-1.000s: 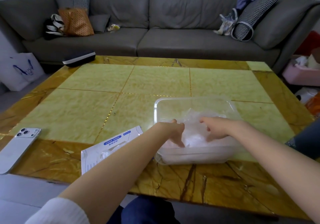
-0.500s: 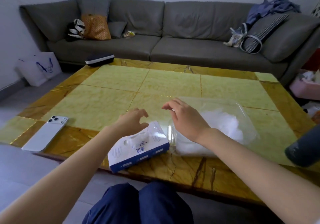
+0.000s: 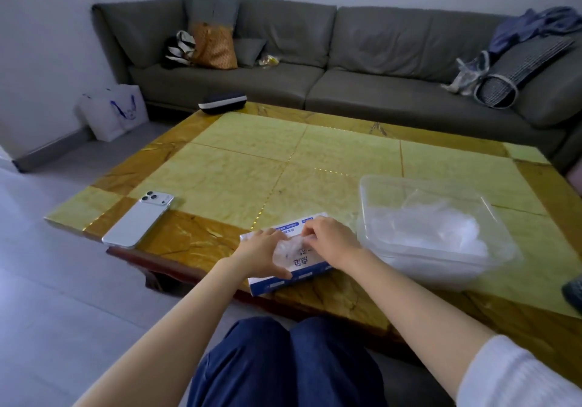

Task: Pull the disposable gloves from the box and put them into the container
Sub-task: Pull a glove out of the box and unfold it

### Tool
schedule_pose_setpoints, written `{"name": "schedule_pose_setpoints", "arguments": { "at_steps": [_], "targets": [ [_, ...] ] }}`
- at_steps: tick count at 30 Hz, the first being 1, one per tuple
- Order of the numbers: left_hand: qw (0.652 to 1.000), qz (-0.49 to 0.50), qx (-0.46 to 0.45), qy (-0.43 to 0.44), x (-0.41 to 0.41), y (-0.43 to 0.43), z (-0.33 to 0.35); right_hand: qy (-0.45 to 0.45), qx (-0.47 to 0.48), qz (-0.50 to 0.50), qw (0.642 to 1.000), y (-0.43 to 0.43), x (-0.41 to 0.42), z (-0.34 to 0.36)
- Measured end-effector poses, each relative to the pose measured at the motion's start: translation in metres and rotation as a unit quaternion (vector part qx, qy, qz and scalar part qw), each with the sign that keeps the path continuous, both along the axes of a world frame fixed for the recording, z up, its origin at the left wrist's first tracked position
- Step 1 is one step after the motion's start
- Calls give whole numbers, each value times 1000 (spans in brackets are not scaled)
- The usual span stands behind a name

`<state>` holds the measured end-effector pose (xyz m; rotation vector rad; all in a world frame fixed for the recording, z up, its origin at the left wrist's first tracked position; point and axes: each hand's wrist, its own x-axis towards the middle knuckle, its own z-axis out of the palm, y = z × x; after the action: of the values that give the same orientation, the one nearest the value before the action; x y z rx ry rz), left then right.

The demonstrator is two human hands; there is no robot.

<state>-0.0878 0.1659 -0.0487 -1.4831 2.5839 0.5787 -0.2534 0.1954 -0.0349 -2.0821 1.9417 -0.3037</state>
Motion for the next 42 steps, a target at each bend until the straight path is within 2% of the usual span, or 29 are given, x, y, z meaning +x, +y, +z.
{"name": "schedule_pose_setpoints", "arguments": {
  "at_steps": [4,8,13,19,21,23,25,29,31,34,36,38,42],
  "targets": [
    [1000,10,-2,5,0,0,-1,37,-62,3,997,2,2,1],
    [1000,11,-1,0,-1,-2,-1,-7,-130,-33,991,-4,-3,9],
    [1000,11,13,10,0,-5,-1,-91,-199,-125,968,-14,-9,35],
    [1000,9,19,23,1,-5,-1,-144,-227,-187,945,-20,-28,62],
    [998,-2,59,29,2,-9,3,-147,-225,-185,945,-18,-37,68],
    [990,2,121,67,2,-15,14,-120,-224,-160,954,-14,-44,71],
    [979,25,144,144,-4,-16,35,-85,-231,-129,961,-6,-49,73],
    [926,53,150,343,-33,-3,79,-48,-244,-65,966,12,-47,73],
    [908,59,106,401,-47,4,90,-51,-247,-30,967,19,-42,70],
    [879,104,19,465,-58,4,92,-95,-214,24,972,25,-35,68],
    [863,121,13,490,-59,3,94,-215,-149,4,965,28,-32,73],
    [850,115,51,512,-57,4,100,-350,-43,-62,934,29,-34,80],
    [815,92,144,554,-51,7,106,-480,119,-100,864,22,-49,78]
  ]
}}
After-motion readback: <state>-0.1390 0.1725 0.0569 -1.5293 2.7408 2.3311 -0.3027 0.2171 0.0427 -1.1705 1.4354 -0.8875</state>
